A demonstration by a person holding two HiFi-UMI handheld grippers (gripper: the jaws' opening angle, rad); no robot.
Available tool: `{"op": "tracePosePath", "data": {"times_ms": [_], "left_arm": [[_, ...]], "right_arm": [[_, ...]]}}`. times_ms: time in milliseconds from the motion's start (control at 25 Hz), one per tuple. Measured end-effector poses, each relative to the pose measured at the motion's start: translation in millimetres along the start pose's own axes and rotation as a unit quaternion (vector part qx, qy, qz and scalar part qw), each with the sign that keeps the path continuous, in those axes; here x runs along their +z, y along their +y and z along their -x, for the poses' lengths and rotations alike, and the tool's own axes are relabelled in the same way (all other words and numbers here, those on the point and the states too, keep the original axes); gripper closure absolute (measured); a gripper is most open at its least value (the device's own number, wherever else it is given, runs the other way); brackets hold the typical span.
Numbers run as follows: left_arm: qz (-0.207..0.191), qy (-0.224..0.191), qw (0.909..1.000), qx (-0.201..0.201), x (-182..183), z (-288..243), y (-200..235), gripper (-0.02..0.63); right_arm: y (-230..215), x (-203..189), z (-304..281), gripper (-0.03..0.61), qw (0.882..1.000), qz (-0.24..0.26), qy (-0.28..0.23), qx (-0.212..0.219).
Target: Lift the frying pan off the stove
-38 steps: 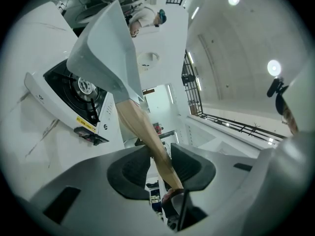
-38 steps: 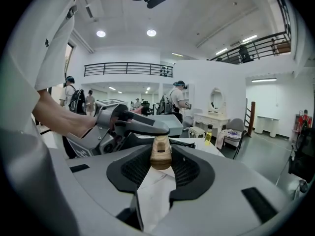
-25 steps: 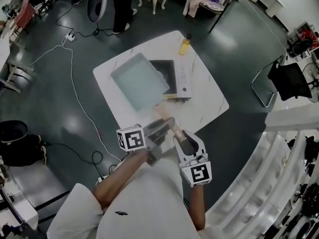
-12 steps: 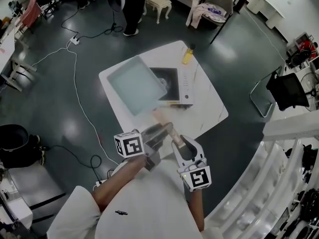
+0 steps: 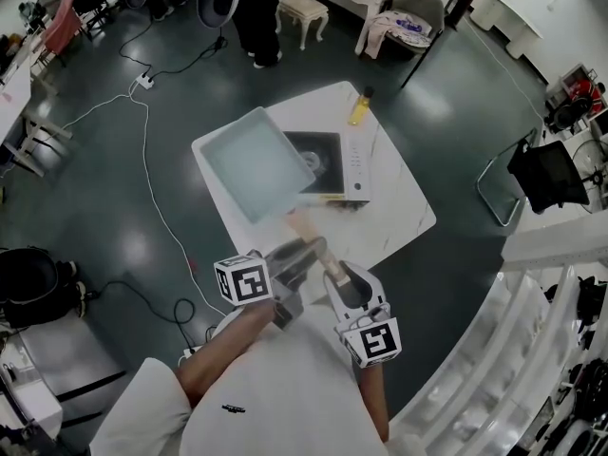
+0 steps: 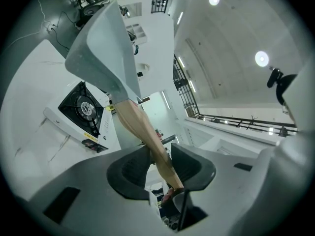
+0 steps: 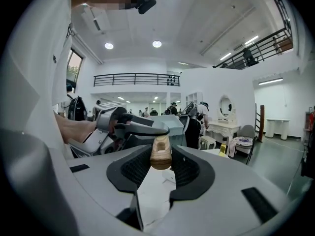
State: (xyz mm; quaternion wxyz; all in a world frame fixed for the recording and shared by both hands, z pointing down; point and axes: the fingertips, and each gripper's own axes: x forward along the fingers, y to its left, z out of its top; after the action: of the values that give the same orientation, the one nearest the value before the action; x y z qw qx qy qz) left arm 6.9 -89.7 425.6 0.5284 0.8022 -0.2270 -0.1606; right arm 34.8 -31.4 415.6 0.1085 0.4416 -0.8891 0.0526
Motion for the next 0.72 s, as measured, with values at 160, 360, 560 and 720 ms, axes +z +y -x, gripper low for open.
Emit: {"op": "tracePosePath", "data": {"times_ms": [160, 360, 560, 720], "left_arm": [[0.004, -0.004, 1.0000, -0.003, -0.6, 6.2, -1.6, 0.485], [0.009, -0.001, 0.9999, -0.006, -1.5, 6.9, -3.7, 0.485], [0.009, 0.002, 1.0000, -0.004, -3.7, 6.9, -0.5, 0.485], [0.010, 0.007, 0.9999, -0.005, -4.5, 7.1, 0.1, 0.482]], "right_arm": [[5.9, 2.7, 1.1, 0.463, 1.000, 0.008, -0.006, 0.002], [7.6, 2.8, 1.9, 0.463, 1.000, 0.004, 0.003, 0.002], [7.2, 1.3, 2.3, 0.463, 1.000, 0.006, 0.003, 0.004], [8.6, 0.6, 2.0, 0.463, 1.000, 0.006, 0.005, 0.001]]}}
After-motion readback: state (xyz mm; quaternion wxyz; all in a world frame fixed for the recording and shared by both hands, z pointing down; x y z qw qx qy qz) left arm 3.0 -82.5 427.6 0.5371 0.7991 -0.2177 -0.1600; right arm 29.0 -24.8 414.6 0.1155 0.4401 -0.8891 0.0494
